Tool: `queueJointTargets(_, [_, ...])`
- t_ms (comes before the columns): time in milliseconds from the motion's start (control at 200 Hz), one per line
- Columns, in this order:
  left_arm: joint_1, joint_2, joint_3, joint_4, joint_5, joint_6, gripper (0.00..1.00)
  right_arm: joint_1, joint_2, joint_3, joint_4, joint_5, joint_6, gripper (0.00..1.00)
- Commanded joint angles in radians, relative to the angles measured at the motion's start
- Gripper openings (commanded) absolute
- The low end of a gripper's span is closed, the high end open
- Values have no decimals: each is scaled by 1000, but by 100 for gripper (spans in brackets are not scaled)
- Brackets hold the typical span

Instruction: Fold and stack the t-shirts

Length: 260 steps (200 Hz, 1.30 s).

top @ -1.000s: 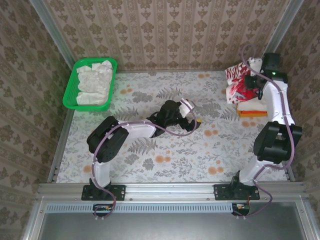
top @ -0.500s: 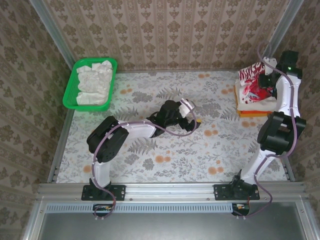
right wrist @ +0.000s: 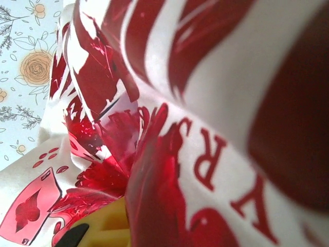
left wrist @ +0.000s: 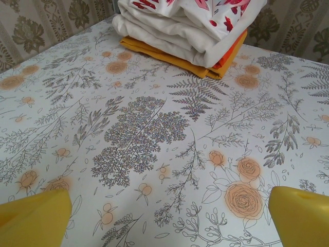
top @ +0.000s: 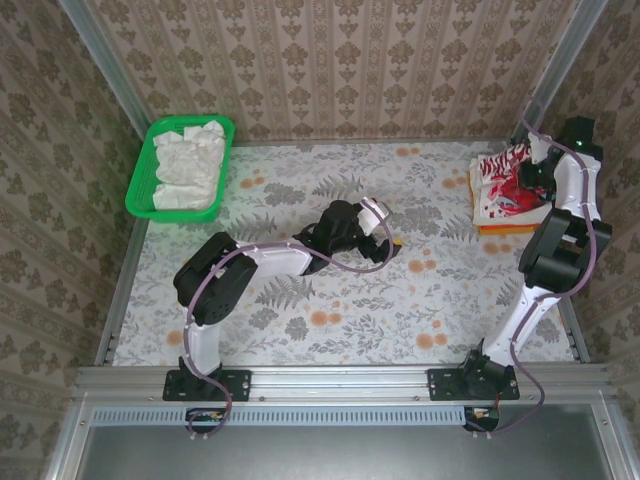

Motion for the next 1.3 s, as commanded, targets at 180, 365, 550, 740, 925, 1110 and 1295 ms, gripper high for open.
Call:
queueJointTargets(180, [-5, 17, -3, 30, 7, 6, 100, -4, -1, 32, -2, -173, -14, 0])
queueJointTargets(365, [-2, 10, -6, 33, 6, 8, 100, -4, -73, 27, -19, -206, -1, 0])
queueJointTargets(550, [-1, 19, -5, 49, 15, 5, 100, -2, -90, 51, -52, -213, -10, 0])
queueJointTargets(740, [0, 9, -17, 56, 18, -5, 100, -4, -22, 56, -58, -123, -10, 0])
queueJointTargets(925, [0, -10, -42, 57, 2, 3, 100, -2, 42, 43, -27, -116, 4, 0])
queueJointTargets(1110, [2, -8, -42, 60, 4, -1, 100, -4, 28, 22, 26, -24, 36, 37])
queueJointTargets(1295, [1, -7, -31, 60, 11, -3, 100, -1, -103, -76, 132, 62, 102, 86])
